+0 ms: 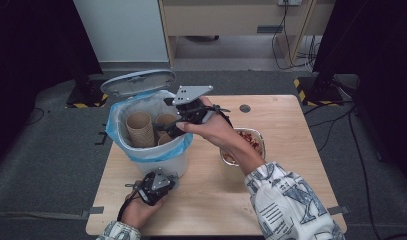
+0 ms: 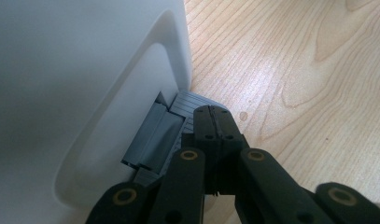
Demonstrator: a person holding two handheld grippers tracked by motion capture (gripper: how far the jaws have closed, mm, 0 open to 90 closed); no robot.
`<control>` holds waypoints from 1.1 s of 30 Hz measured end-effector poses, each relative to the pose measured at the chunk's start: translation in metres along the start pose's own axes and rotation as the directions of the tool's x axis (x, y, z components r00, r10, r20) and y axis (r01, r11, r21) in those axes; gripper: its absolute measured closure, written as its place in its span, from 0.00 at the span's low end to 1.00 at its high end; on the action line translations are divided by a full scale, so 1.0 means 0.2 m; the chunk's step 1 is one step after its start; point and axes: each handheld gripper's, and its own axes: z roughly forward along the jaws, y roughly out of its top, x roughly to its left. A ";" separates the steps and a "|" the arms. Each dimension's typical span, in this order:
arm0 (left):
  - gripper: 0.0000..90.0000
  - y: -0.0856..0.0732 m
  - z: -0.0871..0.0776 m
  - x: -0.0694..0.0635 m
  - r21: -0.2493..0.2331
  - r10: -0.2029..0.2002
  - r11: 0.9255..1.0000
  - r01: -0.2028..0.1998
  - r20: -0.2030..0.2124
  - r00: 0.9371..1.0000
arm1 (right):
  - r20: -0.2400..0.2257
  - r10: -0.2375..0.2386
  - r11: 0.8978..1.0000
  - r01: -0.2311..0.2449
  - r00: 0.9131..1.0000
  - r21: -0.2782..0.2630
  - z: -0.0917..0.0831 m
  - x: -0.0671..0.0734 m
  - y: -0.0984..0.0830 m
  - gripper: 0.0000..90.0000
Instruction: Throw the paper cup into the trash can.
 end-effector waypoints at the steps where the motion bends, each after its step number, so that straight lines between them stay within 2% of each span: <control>1: 1.00 0.00 0.00 0.00 0.002 0.001 1.000 -0.001 0.000 1.000 | 0.001 0.004 1.000 -0.004 1.000 0.000 0.00 0.00 0.00 0.18; 16: 1.00 0.00 0.00 0.00 0.000 0.000 1.000 0.000 0.001 1.000 | 0.047 0.047 0.999 -0.048 0.998 0.008 -0.05 -0.04 -0.02 0.14; 26: 0.99 0.00 0.00 0.00 -0.002 -0.001 1.000 0.001 0.002 1.000 | 0.075 0.091 0.996 -0.093 0.993 0.016 -0.10 -0.07 -0.04 0.12; 33: 0.99 0.00 0.00 0.00 -0.002 0.000 1.000 0.000 0.001 1.000 | 0.096 0.100 0.995 -0.102 0.990 0.019 -0.14 -0.10 -0.06 0.11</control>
